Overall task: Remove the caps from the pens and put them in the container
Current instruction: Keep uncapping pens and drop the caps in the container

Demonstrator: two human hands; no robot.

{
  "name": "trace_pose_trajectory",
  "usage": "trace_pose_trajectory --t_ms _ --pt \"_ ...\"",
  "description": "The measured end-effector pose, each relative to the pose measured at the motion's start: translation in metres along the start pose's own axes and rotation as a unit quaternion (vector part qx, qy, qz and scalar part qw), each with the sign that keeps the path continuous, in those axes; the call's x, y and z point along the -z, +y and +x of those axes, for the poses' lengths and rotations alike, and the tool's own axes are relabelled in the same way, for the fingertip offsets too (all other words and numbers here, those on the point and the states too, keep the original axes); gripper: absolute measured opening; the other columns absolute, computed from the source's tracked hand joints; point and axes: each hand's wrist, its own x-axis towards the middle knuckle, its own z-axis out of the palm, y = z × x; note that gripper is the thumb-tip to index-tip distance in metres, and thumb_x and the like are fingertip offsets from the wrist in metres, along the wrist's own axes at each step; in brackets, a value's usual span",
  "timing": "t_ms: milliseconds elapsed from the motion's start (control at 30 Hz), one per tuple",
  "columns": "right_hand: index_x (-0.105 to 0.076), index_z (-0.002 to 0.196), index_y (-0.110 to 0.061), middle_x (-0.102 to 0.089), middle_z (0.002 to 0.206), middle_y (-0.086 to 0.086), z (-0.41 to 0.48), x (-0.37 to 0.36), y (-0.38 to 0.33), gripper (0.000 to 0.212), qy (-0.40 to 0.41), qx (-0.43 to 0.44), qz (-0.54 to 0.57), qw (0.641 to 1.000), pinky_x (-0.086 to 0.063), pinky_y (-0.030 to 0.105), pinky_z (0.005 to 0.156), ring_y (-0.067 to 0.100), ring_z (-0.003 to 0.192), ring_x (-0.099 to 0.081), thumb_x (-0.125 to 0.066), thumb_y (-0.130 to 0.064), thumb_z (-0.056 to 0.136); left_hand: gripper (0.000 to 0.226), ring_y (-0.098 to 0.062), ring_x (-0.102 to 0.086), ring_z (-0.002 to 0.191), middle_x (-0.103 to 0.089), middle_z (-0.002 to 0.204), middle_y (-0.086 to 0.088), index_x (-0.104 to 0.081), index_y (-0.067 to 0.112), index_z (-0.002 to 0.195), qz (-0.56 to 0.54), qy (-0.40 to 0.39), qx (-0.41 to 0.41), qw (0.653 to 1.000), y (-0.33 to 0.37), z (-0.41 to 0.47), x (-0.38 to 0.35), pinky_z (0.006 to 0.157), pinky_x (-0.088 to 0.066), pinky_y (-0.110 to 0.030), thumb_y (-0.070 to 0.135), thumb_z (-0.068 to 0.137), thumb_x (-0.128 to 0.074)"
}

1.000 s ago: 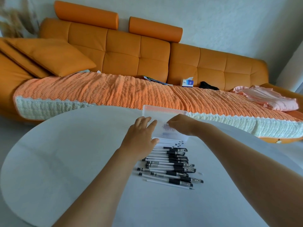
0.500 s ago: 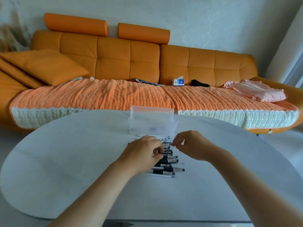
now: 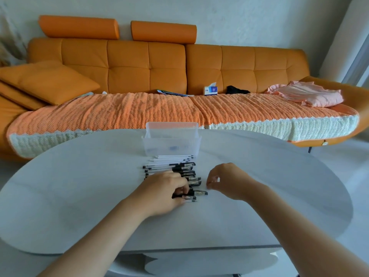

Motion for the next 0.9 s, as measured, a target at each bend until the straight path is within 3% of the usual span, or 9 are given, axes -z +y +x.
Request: trace_pose_trajectory --t_ms 100,200,300,433,567,700,900 --pt "-0.073 0.093 -0.029 -0.069 0.094 -0.013 -0.005 0.002 -0.003 0.011 0.029 0.020 -0.001 0.999 -0.055 0.029 0.076 0.005 0.080 -0.061 -0.062 -0.027 0.092 0.014 -0.001 -0.046 0.089 -0.053 0.090 0.018 -0.057 0.035 0.092 0.012 0.010 -0.010 1.000 0.002 -0.003 0.000 0.076 -0.044 -0.025 0.042 0.084 -0.066" --pt "-0.072 0.098 -0.030 -0.066 0.088 -0.016 -0.010 0.009 -0.008 0.010 0.061 0.040 0.047 0.996 -0.045 0.013 0.065 -0.003 0.071 -0.057 -0.065 -0.026 0.093 0.007 -0.001 -0.047 0.093 -0.052 0.094 0.017 -0.062 0.034 0.087 0.007 0.015 -0.012 1.000 0.002 -0.006 0.000 0.078 -0.047 -0.028 0.040 0.084 -0.066" --pt "-0.075 0.100 -0.028 -0.065 0.081 -0.019 -0.014 0.010 -0.012 0.014 0.045 0.044 0.091 0.994 -0.040 0.007 0.056 -0.006 0.062 -0.059 -0.068 -0.019 0.092 0.005 0.001 -0.047 0.094 -0.053 0.096 0.017 -0.069 0.034 0.089 0.005 0.019 -0.013 1.000 0.002 -0.010 -0.002 0.078 -0.048 -0.029 0.036 0.085 -0.068" --pt "-0.076 0.090 -0.027 -0.073 0.081 -0.011 -0.019 0.006 -0.017 0.014 0.009 0.036 0.098 0.994 -0.045 0.012 0.050 0.006 0.051 -0.062 -0.066 -0.017 0.091 0.004 0.000 -0.044 0.097 -0.051 0.100 0.018 -0.070 0.032 0.087 0.011 0.033 -0.018 0.999 0.003 -0.012 -0.004 0.077 -0.044 -0.025 0.035 0.085 -0.069" --pt "-0.071 0.084 -0.031 -0.070 0.078 -0.014 -0.022 0.005 -0.025 0.015 0.029 0.048 0.121 0.991 -0.041 0.010 0.051 0.000 0.052 -0.058 -0.065 -0.021 0.092 0.005 -0.006 -0.048 0.095 -0.055 0.098 0.016 -0.066 0.027 0.088 0.027 0.067 -0.021 0.997 0.001 -0.011 -0.001 0.078 -0.040 -0.025 0.032 0.089 -0.065" --pt "-0.072 0.084 -0.022 -0.066 0.061 -0.014 -0.024 0.005 -0.031 0.011 0.041 0.007 0.205 0.978 -0.044 0.021 0.042 0.006 0.043 -0.055 -0.065 -0.014 0.088 0.004 -0.006 -0.056 0.085 -0.062 0.093 0.016 -0.054 0.031 0.097 -0.019 0.065 0.049 0.996 -0.004 -0.014 0.009 0.073 -0.044 -0.027 0.033 0.098 -0.051" --pt "-0.077 0.084 -0.015 -0.069 0.061 -0.004 -0.019 0.003 -0.042 0.005 0.037 -0.007 0.285 0.958 -0.051 0.027 0.047 0.014 0.047 -0.059 -0.075 -0.010 0.084 0.004 -0.005 -0.054 0.083 -0.060 0.096 0.016 -0.052 0.031 0.098 -0.057 0.050 0.069 0.995 -0.008 -0.019 0.012 0.067 -0.039 -0.021 0.032 0.099 -0.048"
